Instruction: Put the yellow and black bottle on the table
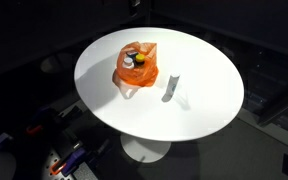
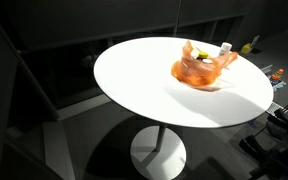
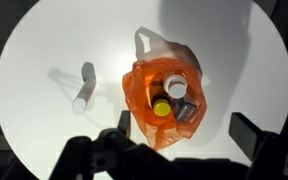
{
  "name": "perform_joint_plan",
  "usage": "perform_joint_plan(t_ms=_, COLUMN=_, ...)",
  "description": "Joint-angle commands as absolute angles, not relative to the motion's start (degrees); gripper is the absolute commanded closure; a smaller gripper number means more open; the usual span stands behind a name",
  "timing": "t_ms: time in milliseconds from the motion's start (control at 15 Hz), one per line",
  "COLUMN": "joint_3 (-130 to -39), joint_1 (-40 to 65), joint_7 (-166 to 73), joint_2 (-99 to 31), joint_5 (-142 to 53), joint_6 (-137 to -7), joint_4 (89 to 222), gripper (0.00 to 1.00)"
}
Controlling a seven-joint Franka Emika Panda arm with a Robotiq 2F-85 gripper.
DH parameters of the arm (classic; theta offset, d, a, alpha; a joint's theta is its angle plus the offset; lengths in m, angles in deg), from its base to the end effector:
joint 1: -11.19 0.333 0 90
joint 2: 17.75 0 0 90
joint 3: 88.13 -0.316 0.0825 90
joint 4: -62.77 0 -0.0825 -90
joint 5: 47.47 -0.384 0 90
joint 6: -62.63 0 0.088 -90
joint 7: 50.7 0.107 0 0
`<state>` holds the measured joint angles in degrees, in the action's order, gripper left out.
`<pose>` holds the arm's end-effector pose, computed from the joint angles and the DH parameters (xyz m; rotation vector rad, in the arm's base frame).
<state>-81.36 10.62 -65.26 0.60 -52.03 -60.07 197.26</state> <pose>0.4563 -0.0576 0.4667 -3.0485 -0.1382 -0.1981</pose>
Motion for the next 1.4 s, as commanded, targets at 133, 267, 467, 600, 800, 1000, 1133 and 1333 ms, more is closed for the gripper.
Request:
perform_joint_plan(t_ms=133, joint_3=-80.8, joint_1=10.7, joint_7=-67.2, joint_2=-8.6, joint_5=-55.3, joint_6=-66.3, joint_4=195.0, gripper=0.0)
perform_joint_plan(t_ms=267, joint_3=-81.0, joint_1=10.6, joint_7=-68.1, joint_2=-11.9, joint_5=-57.0, joint_6=-68.9, joint_4=194.4, gripper=0.0)
perform_joint_plan(t_ms=467, joint_3=-81.3, joint_1=10.3, joint_7=-70.0, joint_2=-16.6, joint_5=-60.0, joint_6=-71.2, joint_4=192.5, gripper=0.0)
perform_joint_plan(t_ms=600, joint_3=-81.6, joint_1=9.7, joint_7=-71.2, joint_2=-19.8, joint_5=-61.4, joint_6=-71.3, joint_4=190.5, gripper=0.0)
perform_joint_plan(t_ms=800, joint_3=-82.5, joint_1=8.9, joint_7=-71.5, joint_2=-23.9, joint_5=-62.1, joint_6=-71.1, joint_4=187.5, gripper=0.0)
perform_joint_plan(t_ms=1000, joint_3=-83.7, joint_1=8.4, joint_7=-70.5, joint_2=-25.7, joint_5=-61.2, joint_6=-71.3, joint_4=186.2, gripper=0.0)
perform_joint_plan(t_ms=1133, joint_3=-84.0, joint_1=8.2, joint_7=-69.4, joint_2=-25.1, joint_5=-60.2, joint_6=-71.4, joint_4=187.7, gripper=0.0)
perform_joint_plan(t_ms=1333, joint_3=-84.3, joint_1=8.1, joint_7=-69.4, joint_2=-25.5, joint_5=-60.2, joint_6=-71.4, joint_4=187.2, gripper=0.0)
